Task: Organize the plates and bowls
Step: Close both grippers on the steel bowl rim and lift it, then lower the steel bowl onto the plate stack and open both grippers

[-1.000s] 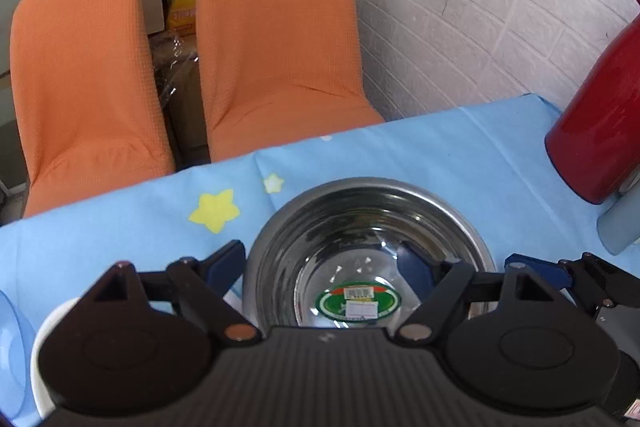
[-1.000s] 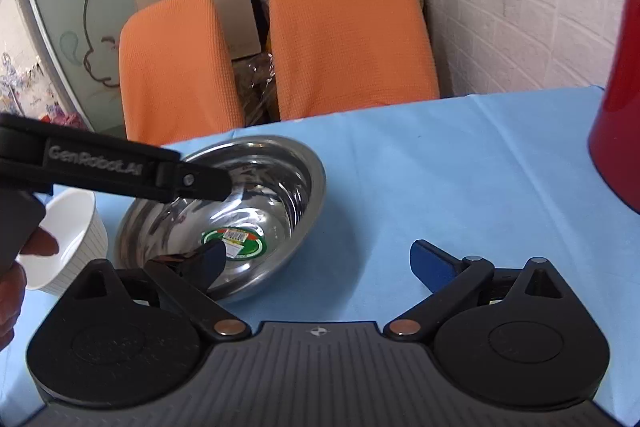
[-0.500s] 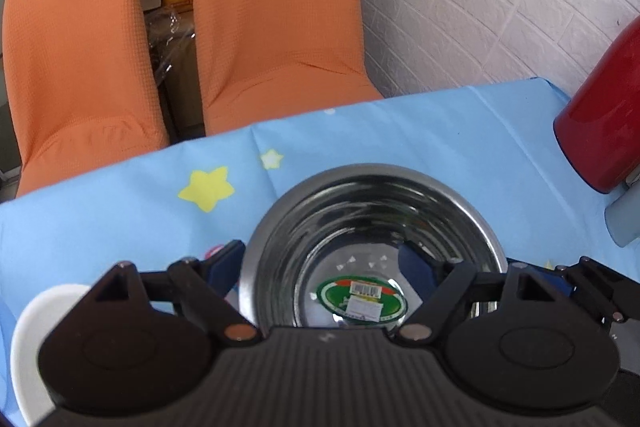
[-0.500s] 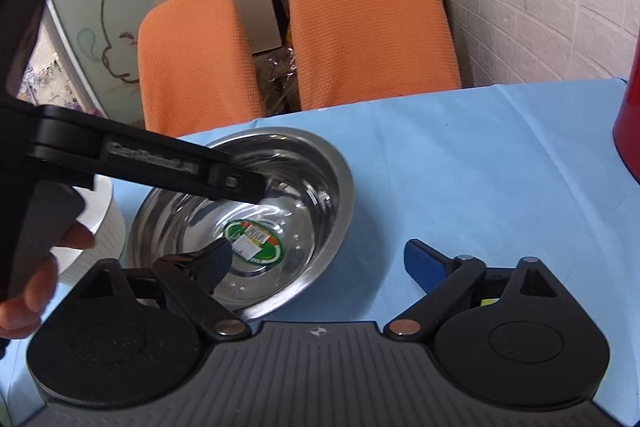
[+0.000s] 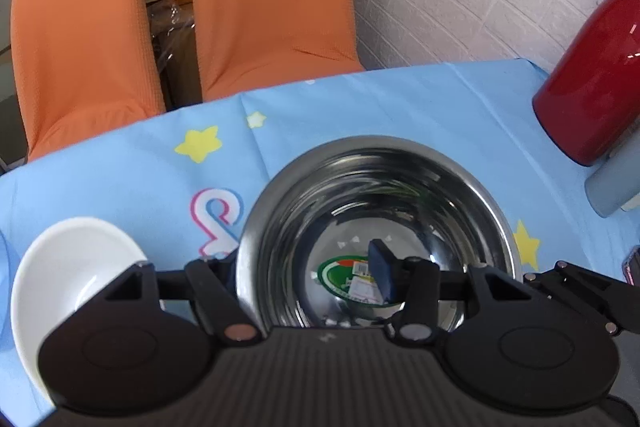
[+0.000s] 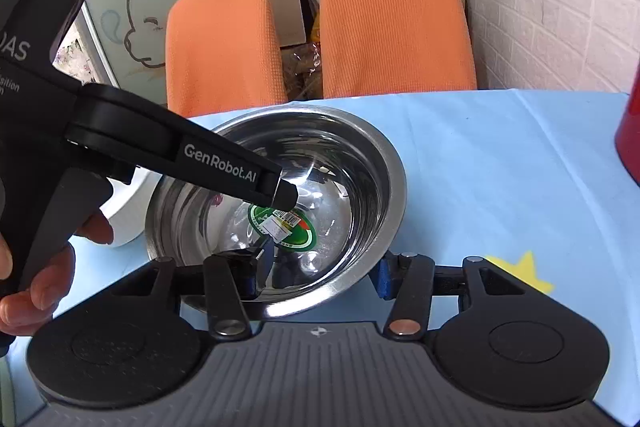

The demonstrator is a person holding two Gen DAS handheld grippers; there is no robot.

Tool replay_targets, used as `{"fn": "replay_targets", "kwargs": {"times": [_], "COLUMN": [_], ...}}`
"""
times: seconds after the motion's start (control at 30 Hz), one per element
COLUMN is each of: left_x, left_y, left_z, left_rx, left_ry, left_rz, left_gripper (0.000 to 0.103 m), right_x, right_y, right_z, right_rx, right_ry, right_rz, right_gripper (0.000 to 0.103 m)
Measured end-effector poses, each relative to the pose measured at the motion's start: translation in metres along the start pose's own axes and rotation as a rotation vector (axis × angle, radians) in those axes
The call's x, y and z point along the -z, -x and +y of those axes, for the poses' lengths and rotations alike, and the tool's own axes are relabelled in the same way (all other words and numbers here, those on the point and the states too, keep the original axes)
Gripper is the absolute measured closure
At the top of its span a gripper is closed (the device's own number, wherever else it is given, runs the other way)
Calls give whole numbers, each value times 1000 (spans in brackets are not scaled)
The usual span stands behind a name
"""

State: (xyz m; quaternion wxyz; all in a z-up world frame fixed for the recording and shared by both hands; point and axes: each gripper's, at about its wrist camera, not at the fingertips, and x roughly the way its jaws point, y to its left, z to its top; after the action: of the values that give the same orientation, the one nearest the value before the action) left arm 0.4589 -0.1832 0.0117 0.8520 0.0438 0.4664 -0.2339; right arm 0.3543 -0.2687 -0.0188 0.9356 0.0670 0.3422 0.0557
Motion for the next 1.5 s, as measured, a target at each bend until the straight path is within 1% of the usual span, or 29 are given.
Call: {"fn": "replay_targets", "kwargs": {"times": [0.13, 0.27, 0.37, 0.43, 0.5, 0.67, 0.73, 0.83, 0.97, 1.17, 1.27, 1.3, 1.37, 1.4, 1.5], "left_x": [32, 74, 107, 130, 150, 197, 210, 226, 231, 229, 225, 224, 223, 222, 223], "left_y": [35, 70, 92, 104, 116, 142, 147, 153, 149, 131, 124, 121, 119, 119, 127], "left_z": [-16, -22, -25, -25, -24, -18, -15, -11, -7, -7, -7, -7, -7, -7, -4], "left_rx": [14, 59, 57, 62, 66, 57, 51, 41, 46, 48, 53, 60, 62, 63, 48], "left_ry": [-8, 21, 30, 36, 40, 26, 25, 29, 45, 58, 59, 61, 57, 56, 55], "left_rz": [-23, -34, -37, -34, -30, -21, -18, -19, -10, 18, 23, 19, 2, -3, -33], "left_gripper": [53, 52, 52, 52, 51, 49, 49, 48, 47, 46, 44, 42, 38, 33, 31], "right_x": [20, 50, 73, 89, 104, 135, 142, 152, 162, 161, 164, 165, 165, 165, 167], "right_y": [41, 82, 108, 122, 134, 153, 154, 154, 152, 137, 131, 129, 132, 134, 152], "right_z": [8, 37, 62, 78, 94, 117, 124, 133, 136, 127, 123, 119, 111, 107, 93], "right_rx": [-7, -9, -24, -25, -30, -56, -62, -76, -80, -80, -82, -88, -99, -97, -83], "right_ry": [7, 15, 16, 23, 29, 40, 46, 45, 36, -8, -16, -31, -77, -96, -139], "right_rz": [-39, -65, -65, -61, -61, -57, -51, -40, -20, 11, 23, 25, 5, -2, -55], "right_gripper": [14, 13, 12, 9, 8, 3, 0, 0, 0, 0, 0, 0, 0, 0, 0]}}
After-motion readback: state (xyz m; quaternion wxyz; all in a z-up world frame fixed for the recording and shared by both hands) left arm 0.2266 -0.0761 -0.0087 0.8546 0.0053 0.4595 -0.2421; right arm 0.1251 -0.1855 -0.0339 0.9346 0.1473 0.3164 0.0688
